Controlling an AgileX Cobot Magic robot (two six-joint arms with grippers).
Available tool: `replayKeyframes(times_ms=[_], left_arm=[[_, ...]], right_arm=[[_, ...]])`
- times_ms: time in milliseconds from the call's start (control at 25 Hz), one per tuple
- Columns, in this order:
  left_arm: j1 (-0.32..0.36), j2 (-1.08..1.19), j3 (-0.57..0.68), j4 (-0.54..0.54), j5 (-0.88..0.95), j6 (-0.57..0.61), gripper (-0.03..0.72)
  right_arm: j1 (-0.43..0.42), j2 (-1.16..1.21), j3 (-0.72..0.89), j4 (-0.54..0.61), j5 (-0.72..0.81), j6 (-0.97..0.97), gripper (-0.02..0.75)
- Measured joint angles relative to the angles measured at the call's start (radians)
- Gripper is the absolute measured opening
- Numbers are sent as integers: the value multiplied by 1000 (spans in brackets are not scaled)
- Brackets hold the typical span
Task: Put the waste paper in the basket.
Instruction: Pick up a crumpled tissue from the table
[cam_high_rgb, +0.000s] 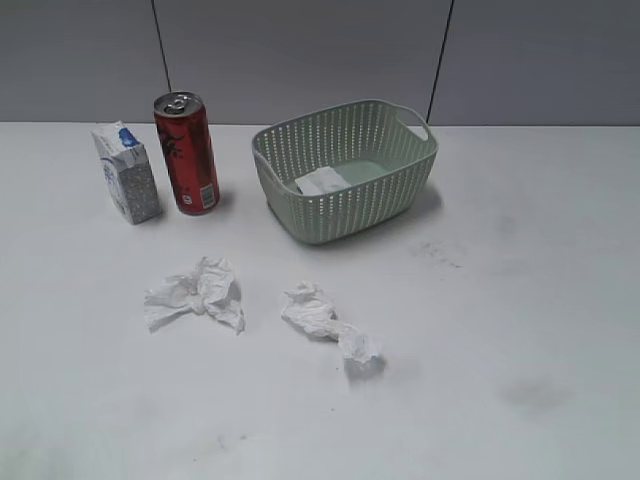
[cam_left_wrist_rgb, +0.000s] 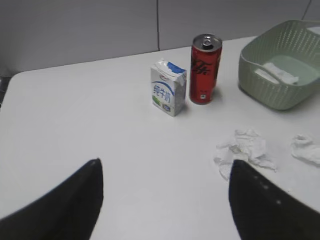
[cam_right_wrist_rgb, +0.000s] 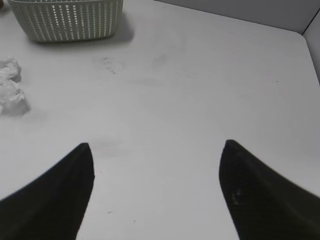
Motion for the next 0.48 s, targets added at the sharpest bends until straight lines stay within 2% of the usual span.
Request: replayKeyframes(times_ms=[240, 480], left_arm=[[-110, 244, -80, -7, -26, 56, 591], [-164, 541, -176, -9, -39, 95, 591]], right_arm=[[0, -1, 0, -1, 0, 1, 589], [0, -1, 0, -2, 0, 1, 589]])
